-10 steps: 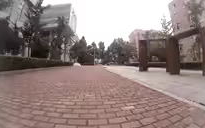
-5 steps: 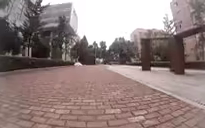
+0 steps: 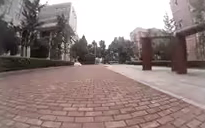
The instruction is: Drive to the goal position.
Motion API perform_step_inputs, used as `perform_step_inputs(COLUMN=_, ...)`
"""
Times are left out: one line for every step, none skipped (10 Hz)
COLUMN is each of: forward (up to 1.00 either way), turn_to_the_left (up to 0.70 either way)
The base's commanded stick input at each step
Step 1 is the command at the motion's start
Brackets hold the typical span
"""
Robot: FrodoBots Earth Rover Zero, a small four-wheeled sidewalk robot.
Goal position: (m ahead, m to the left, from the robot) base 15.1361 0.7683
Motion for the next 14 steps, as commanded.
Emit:
perform_step_inputs(forward=0.70, turn_to_the_left=0.09)
perform_step_inputs(forward=0.70, turn_to_the_left=0.03)
perform_step_inputs(forward=0.70, turn_to_the_left=0.00)
perform_step_inputs(forward=0.70, turn_to_the_left=0.00)
perform_step_inputs(forward=0.70, turn_to_the_left=0.00)
perform_step_inputs(forward=0.70, turn_to_the_left=0.00)
perform_step_inputs(forward=0.70, turn_to_the_left=0.00)
perform_step_inputs(forward=0.70, turn_to_the_left=0.00)
perform_step_inputs(forward=0.70, turn_to_the_left=0.00)
perform_step_inputs(forward=0.70, turn_to_the_left=0.00)
perform_step_inputs(forward=0.70, turn_to_the_left=0.00)
perform_step_inputs(forward=0.70, turn_to_the_left=0.00)
perform_step_inputs(forward=0.70, turn_to_the_left=0.00)
perform_step_inputs(forward=0.70, turn_to_the_left=0.00)
